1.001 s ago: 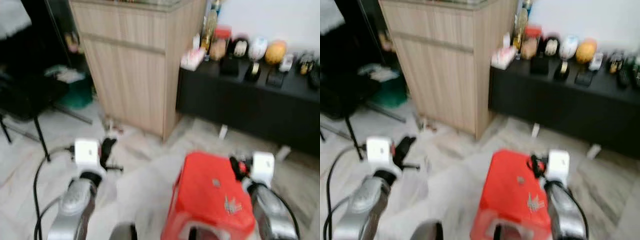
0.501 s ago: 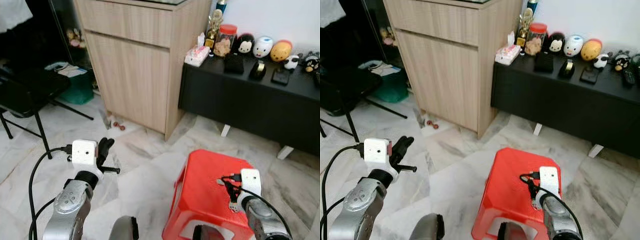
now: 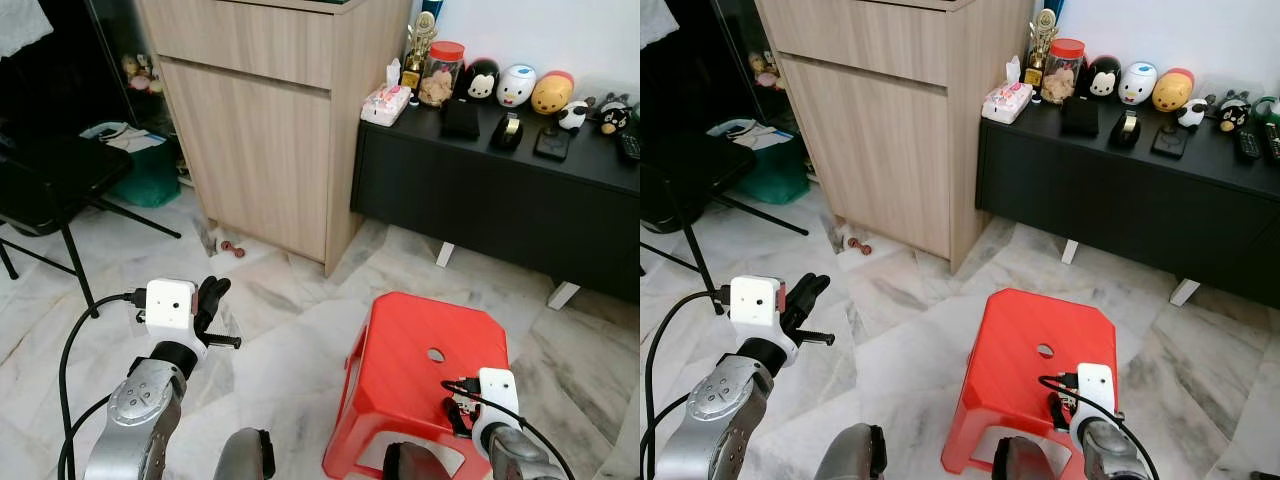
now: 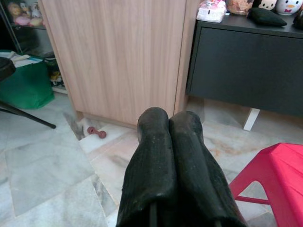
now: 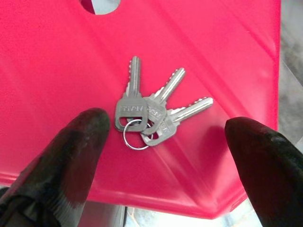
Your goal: Hang keys on a hook
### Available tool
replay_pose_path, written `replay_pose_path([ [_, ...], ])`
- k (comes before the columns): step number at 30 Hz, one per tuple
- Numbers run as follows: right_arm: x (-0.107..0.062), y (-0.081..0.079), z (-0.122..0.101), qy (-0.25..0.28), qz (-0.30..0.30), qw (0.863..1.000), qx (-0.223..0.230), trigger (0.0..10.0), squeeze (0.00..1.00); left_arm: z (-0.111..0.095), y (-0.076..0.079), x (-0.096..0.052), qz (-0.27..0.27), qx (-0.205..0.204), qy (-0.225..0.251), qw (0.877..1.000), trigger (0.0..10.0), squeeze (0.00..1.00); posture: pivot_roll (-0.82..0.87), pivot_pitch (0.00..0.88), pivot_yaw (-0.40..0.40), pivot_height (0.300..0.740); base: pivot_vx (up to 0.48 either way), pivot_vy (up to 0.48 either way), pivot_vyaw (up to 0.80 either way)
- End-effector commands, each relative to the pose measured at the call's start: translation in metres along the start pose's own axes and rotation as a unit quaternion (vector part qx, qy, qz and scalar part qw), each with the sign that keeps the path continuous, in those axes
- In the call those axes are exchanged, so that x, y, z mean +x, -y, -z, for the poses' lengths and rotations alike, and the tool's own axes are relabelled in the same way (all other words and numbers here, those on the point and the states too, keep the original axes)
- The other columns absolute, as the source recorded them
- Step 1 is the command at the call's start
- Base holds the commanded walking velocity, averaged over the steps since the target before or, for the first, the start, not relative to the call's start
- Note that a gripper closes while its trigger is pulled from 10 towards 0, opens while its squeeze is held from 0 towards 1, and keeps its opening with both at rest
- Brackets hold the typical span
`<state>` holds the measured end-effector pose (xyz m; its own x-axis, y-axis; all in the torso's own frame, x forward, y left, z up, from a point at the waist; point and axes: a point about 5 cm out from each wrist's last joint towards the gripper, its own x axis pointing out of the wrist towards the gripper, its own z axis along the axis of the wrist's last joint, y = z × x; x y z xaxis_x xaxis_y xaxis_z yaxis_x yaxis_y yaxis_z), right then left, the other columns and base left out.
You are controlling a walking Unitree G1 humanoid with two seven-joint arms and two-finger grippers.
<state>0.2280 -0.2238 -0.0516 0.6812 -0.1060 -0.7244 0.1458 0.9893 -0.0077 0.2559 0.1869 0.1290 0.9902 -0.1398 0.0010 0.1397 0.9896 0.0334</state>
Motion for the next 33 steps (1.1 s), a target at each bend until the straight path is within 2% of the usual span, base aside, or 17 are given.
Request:
replay_pose_path([
  [1,-0.002,0.003,0.006,0.001,-0.001,1.0,0.012,10.0,0.0,-0.007,0.001,0.0,-0.001,0.001,0.011,1.0,10.0,0.0,0.04,0.112,-0.042,0.621,0.0,0.0,0.0],
  [4,-0.005,0.002,0.023,-0.019,0.003,1.0,0.007,10.0,0.0,-0.008,0.002,0.0,0.001,0.0,0.011,1.0,10.0,0.0,0.05,0.127,-0.04,0.621,0.0,0.0,0.0],
  [7,-0.006,0.0,0.03,-0.026,0.004,1.0,0.008,10.0,0.0,-0.007,0.003,-0.001,0.004,0.0,0.009,1.0,10.0,0.0,0.05,0.131,-0.038,0.621,0.0,0.0,0.0],
  [8,-0.006,0.0,0.032,-0.028,0.004,1.0,0.009,3.1,0.0,-0.007,0.004,-0.002,0.004,0.001,0.008,1.0,10.0,0.0,0.05,0.136,-0.038,0.621,0.0,0.0,0.0],
  [9,-0.007,0.0,0.034,-0.031,0.004,0.999,0.01,0.0,0.0,-0.007,0.004,-0.003,0.006,0.001,0.007,1.0,10.0,0.0,0.05,0.14,-0.037,0.621,0.0,0.0,0.0],
  [18,-0.009,0.003,0.039,-0.026,0.002,1.0,0.017,0.0,0.0,-0.006,0.003,-0.006,0.007,0.002,0.004,1.0,10.0,0.0,0.05,0.149,-0.032,0.621,0.0,0.0,0.0],
  [23,-0.009,0.002,0.031,0.006,-0.02,0.999,0.036,0.0,0.0,-0.006,0.004,-0.007,0.007,0.0,0.003,1.0,10.0,0.0,0.05,0.154,-0.028,0.621,0.0,0.0,0.0],
  [33,-0.009,0.001,0.027,0.033,-0.033,0.998,0.043,0.0,0.0,-0.006,0.006,-0.008,0.008,-0.002,0.003,1.0,10.0,0.0,0.05,0.16,-0.027,0.621,0.0,0.0,0.0],
])
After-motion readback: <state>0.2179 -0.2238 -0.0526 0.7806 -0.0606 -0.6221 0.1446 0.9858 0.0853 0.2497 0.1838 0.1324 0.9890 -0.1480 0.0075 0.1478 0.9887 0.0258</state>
